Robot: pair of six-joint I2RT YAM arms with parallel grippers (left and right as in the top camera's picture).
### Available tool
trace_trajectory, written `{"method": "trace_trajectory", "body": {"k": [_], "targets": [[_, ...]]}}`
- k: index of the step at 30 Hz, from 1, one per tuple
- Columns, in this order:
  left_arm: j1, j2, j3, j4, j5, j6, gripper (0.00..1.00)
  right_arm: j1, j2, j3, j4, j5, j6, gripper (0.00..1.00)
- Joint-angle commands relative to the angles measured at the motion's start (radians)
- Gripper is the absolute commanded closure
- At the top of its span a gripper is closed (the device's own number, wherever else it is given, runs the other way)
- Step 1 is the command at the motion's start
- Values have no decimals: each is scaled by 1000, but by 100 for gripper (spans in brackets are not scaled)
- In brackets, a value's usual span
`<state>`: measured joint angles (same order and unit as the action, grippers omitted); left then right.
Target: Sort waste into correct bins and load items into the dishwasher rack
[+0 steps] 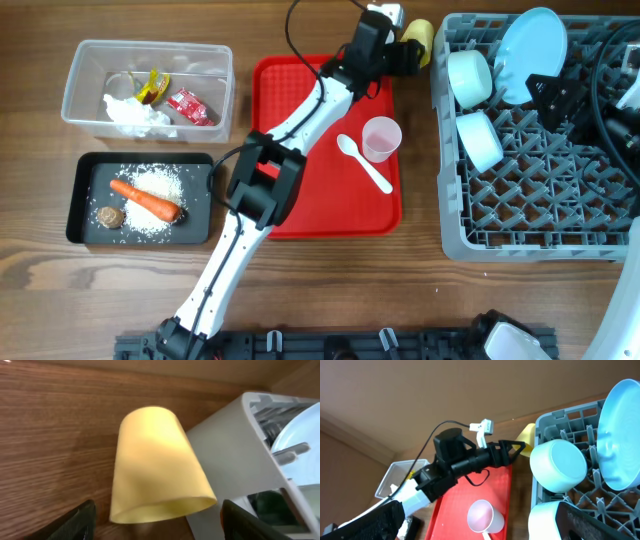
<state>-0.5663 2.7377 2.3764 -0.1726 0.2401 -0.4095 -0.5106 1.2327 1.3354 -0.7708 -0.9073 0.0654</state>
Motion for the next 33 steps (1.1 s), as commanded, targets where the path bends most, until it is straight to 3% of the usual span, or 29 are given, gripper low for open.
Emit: {"method": "trace_trajectory", "body": {"k": [1, 6, 10, 16, 19, 24, 28, 32, 33], "targets": [[24, -83, 13, -61, 14, -2, 21, 3, 8, -4, -1, 10, -14, 0], [29, -90, 13, -89, 13, 17, 21, 3, 8, -4, -2, 10, -13, 0], [12, -83, 13, -138, -25, 166, 34, 3, 8, -4, -2, 10, -14, 0], [-9, -56, 12, -172, -77, 407, 34, 3, 8, -4, -2, 10, -13, 0], [-8, -16, 12, -84, -96, 406, 29, 3, 8, -4, -3, 10, -13, 0], [-7, 74, 12, 121, -96, 406, 30, 3, 8, -5, -5, 11, -14, 0], [-7, 126, 12, 245, -97, 406, 41, 3, 10, -4, -9, 21, -17, 0], [-7, 132, 12, 245, -105, 406, 46, 3, 25, -5, -10, 21, -18, 0], [-7, 132, 12, 249, -109, 406, 55, 3, 31, -5, -10, 21, -18, 0]]}}
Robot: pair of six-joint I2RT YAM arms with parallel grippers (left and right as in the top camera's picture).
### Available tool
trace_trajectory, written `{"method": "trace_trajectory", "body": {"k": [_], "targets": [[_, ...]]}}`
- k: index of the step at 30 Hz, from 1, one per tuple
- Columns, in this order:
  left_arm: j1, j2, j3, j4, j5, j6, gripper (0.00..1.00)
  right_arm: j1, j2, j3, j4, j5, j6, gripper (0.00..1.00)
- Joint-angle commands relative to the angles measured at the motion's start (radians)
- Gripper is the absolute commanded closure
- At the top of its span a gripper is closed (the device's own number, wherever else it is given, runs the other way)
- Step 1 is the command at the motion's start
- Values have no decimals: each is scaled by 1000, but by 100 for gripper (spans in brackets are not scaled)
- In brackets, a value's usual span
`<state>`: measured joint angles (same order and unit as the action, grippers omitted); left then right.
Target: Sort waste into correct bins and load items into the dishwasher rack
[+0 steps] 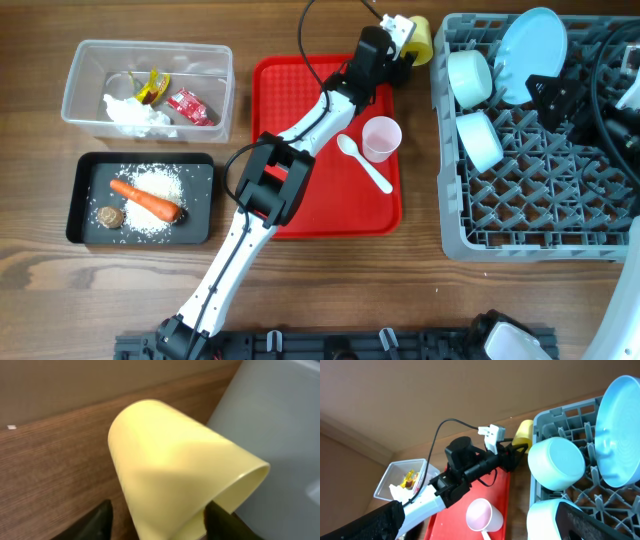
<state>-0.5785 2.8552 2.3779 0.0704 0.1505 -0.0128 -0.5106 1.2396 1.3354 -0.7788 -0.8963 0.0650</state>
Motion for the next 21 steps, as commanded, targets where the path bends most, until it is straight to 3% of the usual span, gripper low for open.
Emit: {"method": "trace_trajectory", "body": {"k": [1, 2, 3, 8, 12, 16, 21], "targets": [[5, 15, 10, 22, -29, 8, 71, 3, 31, -5, -2, 10, -17, 0], [5, 15, 10, 43, -37, 5, 89, 3, 39, -5, -5, 10, -17, 0], [5, 15, 10, 61, -41, 4, 96, 3, 45, -5, -8, 10, -18, 0], [12, -11, 10, 101, -48, -129, 96, 3, 57, -5, -14, 10, -32, 0], [16, -80, 10, 56, -47, -134, 96, 3, 57, -5, -12, 9, -32, 0], [27, -212, 10, -141, -47, -134, 96, 3, 57, -5, -15, 5, -22, 0], [84, -457, 10, -535, -26, -133, 96, 3, 57, -5, -4, -74, -43, 0]]}}
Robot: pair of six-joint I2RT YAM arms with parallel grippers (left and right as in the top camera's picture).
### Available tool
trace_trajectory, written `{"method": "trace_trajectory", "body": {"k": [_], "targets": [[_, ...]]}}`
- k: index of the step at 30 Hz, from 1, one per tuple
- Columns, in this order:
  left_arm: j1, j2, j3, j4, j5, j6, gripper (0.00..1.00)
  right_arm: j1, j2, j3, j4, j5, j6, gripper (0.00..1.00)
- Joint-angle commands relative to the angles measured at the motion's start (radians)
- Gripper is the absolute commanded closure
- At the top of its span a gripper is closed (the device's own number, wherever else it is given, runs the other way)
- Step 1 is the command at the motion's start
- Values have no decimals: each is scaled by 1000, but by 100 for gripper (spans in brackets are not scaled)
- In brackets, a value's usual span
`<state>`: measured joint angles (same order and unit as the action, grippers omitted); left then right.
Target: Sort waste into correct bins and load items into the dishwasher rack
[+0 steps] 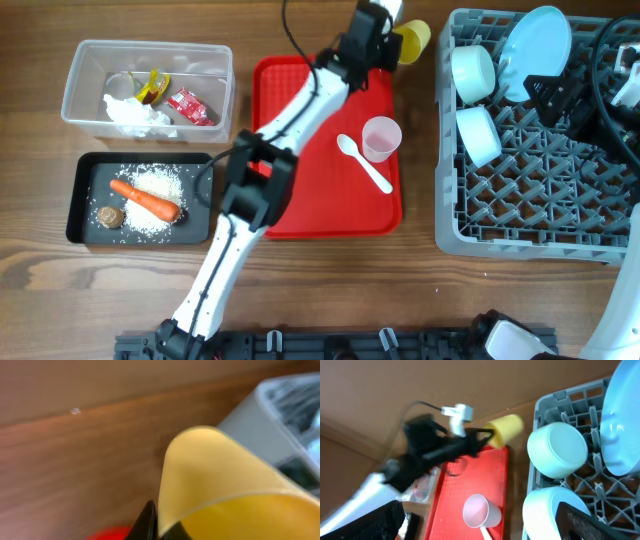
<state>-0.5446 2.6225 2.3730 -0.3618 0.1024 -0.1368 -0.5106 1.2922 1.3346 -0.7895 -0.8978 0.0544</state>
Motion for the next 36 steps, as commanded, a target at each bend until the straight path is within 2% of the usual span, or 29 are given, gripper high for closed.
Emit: {"method": "trace_trajectory", "body": {"k": [1, 6, 10, 12, 14, 16, 19, 24, 29, 36], "targets": [[61, -266, 15, -148, 46, -9, 96, 3, 4, -4, 9, -99, -36, 0], [135, -516, 15, -438, 287, -10, 96, 3, 4, -4, 18, -182, -35, 0], [228, -640, 15, -666, 605, -5, 96, 10, 4, -4, 21, -296, -78, 0], [290, -660, 15, -796, 777, 68, 96, 45, 4, -4, 26, -360, -108, 0], [341, -653, 15, -913, 929, 198, 96, 105, 4, -4, 30, -360, -112, 0], [377, -637, 15, -1020, 1020, 351, 96, 190, 5, -4, 39, -360, -129, 0], [386, -616, 15, -1088, 1061, 452, 96, 325, 7, -4, 71, -360, -130, 0], [386, -593, 15, -1094, 1161, 541, 96, 459, 18, -4, 127, -360, -129, 0], [379, -530, 15, -1095, 1168, 549, 96, 509, 85, -4, 250, -361, -42, 0], [309, -436, 15, -1092, 1168, 549, 96, 569, 219, -4, 577, -357, 173, 2]]}}
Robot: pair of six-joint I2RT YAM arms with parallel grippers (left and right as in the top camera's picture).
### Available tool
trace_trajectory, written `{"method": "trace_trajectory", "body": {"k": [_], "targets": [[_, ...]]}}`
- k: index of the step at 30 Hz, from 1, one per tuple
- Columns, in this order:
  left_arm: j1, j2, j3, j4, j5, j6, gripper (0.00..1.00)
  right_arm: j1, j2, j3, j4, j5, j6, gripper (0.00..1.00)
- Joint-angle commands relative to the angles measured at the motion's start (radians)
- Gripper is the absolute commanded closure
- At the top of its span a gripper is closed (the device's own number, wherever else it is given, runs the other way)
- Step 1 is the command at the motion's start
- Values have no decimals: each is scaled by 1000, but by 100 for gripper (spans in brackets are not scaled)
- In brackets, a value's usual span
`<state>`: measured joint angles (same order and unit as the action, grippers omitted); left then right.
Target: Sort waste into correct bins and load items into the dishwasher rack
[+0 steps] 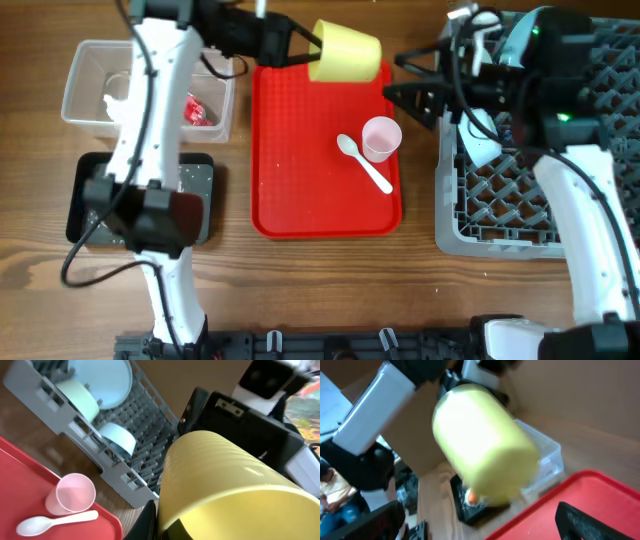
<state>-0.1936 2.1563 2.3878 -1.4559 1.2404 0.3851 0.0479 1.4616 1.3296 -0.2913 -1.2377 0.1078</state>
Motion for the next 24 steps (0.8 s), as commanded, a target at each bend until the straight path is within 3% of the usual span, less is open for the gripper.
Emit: {"method": "trace_trajectory", "body": {"k": [1, 17, 24], "targets": [[-51, 32, 0, 4, 25, 28, 96, 12, 63, 1, 111, -17, 145, 1], [-94, 34, 0, 52, -26, 27, 96, 74, 169, 1, 172, -13, 177, 14], [-94, 34, 0, 82, -26, 19, 96, 74, 169, 1, 172, -21, 183, 31]]}}
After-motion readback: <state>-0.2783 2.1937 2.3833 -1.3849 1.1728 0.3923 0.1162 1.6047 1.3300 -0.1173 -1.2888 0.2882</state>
